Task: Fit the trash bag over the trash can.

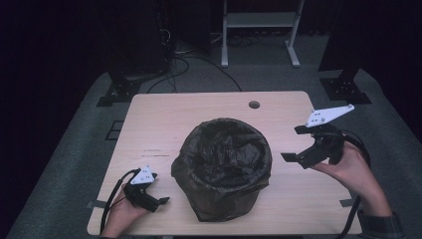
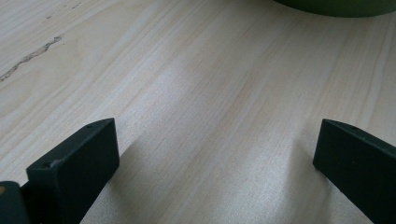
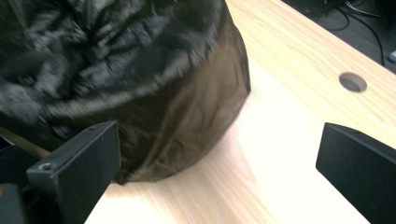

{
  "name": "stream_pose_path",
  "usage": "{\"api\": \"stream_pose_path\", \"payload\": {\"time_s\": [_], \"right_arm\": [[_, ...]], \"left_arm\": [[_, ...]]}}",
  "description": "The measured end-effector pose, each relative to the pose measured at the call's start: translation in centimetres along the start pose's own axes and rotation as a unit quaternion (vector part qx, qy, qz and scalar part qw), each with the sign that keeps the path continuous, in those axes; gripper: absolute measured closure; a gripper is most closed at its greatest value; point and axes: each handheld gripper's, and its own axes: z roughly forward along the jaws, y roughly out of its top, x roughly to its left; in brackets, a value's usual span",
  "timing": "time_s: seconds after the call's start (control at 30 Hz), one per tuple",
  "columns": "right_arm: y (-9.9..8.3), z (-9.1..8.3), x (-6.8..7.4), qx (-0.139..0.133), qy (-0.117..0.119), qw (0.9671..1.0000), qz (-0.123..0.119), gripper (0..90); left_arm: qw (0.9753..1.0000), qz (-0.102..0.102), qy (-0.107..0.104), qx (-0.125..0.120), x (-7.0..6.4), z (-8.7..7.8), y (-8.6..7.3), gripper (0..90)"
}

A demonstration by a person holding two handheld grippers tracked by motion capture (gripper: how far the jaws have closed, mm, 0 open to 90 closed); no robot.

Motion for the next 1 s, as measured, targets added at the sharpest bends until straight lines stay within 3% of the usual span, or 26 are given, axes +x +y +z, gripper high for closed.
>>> {"api": "stream_pose_path", "payload": {"time_s": [0.37,1.0], "right_arm": [[-4.3,1.0,-0.4,-0.007,-0.025,0.9994,0.023,0.0],[-12.0,4.4,-0.9,-0.007,-0.069,0.9959,0.058,0.0]], "left_arm": [[1.0000,0.001,-0.001,0.001,0.0,0.0,0.0,0.0],[1.0000,0.001,-0.002,0.001,0.0,0.0,0.0,0.0]]}}
